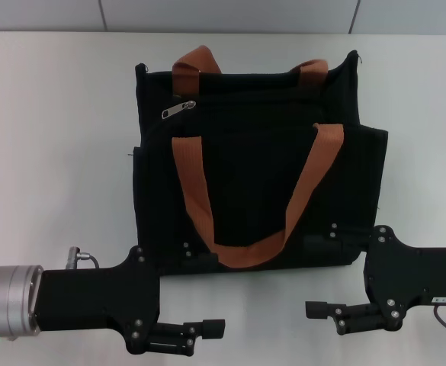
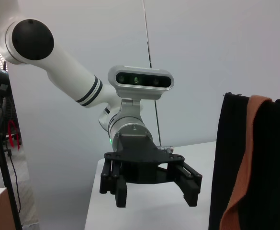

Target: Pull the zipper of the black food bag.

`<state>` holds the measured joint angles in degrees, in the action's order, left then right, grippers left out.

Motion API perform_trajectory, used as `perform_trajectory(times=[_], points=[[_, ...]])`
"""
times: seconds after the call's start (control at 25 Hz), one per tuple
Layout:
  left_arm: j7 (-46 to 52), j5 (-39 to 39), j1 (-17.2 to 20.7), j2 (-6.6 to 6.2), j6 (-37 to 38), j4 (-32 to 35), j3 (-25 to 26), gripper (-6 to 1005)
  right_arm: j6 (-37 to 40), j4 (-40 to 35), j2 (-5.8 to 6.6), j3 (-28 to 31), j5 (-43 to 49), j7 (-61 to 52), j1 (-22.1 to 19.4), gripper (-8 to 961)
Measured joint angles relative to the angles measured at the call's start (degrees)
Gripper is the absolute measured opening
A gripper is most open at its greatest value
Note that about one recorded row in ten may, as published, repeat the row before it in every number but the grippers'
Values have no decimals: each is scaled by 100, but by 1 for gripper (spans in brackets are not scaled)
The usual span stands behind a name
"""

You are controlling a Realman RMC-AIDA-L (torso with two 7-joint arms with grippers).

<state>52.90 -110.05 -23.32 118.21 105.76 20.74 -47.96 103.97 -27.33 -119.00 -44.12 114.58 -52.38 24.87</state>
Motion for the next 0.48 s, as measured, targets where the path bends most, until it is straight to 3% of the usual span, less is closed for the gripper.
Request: perform_trajectory(times=[0.48], points=[[-4, 1, 27, 0, 5, 0, 4, 814, 0, 0, -6, 0, 3, 0, 0, 817]])
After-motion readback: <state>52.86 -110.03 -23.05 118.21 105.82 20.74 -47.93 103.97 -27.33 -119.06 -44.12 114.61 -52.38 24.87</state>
